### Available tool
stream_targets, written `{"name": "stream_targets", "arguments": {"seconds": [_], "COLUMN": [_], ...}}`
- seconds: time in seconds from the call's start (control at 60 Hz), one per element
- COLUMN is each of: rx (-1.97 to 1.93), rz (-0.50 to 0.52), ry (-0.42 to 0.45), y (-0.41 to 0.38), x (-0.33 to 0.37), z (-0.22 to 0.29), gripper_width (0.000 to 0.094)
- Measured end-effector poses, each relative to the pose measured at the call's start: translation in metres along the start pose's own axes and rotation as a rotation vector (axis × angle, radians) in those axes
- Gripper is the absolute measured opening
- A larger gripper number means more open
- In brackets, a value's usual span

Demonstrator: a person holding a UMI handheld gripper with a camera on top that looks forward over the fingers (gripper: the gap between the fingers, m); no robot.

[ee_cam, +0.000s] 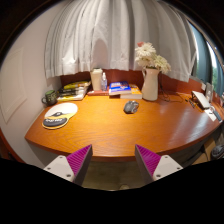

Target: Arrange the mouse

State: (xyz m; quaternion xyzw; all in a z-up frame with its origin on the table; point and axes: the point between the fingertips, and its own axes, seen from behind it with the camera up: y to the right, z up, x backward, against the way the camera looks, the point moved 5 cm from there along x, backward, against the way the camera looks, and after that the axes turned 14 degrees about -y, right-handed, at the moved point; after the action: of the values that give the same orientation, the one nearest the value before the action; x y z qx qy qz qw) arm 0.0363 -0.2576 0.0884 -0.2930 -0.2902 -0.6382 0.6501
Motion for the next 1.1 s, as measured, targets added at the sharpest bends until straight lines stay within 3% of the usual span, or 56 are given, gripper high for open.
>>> {"name": "stream_targets", "arguments": {"seconds": [0.217, 0.567, 1.1], "rx": [-0.029, -0.025, -0.01], "rz": [-0.059, -0.035, 0.066], "ry": [-0.033, -0.094, -0.197], "y": [0.059, 0.098, 0.082], "x": [-0.057, -0.173, -0.273], "z": [0.026, 0.12, 0.21], "gripper_width": [0.0848, 0.0838, 0.0637]}}
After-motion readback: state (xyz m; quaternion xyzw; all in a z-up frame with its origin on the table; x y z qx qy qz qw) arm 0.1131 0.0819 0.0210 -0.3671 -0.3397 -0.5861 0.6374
